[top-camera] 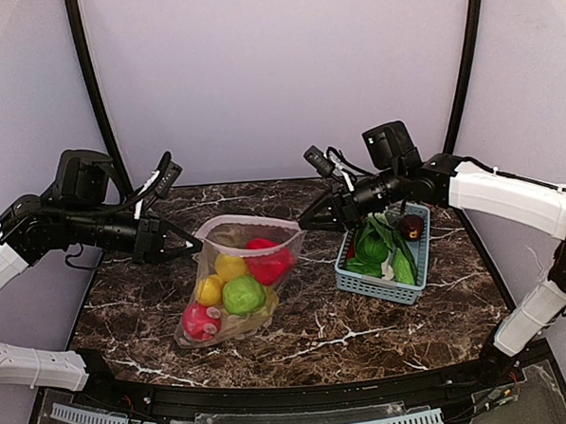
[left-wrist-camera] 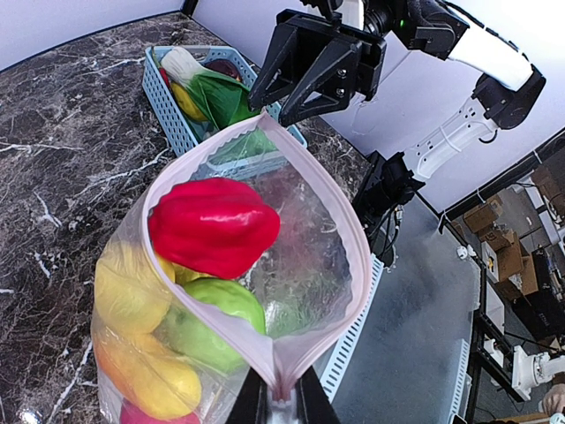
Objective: Place the food in the zip-top bag and seal the zipper
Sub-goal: Pass from the left arm to the right
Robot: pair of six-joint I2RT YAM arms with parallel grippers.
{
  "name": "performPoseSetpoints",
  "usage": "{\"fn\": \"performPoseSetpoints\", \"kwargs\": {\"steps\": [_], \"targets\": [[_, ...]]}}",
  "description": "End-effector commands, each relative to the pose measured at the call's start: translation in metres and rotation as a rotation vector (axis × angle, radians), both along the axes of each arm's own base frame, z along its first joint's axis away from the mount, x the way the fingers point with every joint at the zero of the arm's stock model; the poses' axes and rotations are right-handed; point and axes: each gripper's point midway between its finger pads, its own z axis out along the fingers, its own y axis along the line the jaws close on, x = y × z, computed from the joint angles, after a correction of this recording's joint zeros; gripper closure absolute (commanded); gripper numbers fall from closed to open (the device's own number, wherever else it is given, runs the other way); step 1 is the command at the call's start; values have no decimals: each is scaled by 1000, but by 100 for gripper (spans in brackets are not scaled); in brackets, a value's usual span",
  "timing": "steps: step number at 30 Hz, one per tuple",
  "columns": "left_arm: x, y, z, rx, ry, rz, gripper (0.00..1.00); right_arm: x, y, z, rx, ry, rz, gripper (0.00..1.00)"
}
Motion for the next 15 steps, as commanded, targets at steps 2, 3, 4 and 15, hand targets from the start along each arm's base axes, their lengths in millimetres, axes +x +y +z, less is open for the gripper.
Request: {"fn": "performPoseSetpoints", "kwargs": {"steps": [2,3,4,15], "targets": [[-1,0,14,-22,-32,-9,99,-6,5,-10,5,39,25,73],[-1,0,13,-22,-31,-10,99,-6,4,-12,3,42,23,73],[-1,0,13,-22,-30,-9,99,-6,4,-13,3,43,21,73],[-1,1,15,-15,-42,-10,99,-7,10,-11,22,40,11,100]]}}
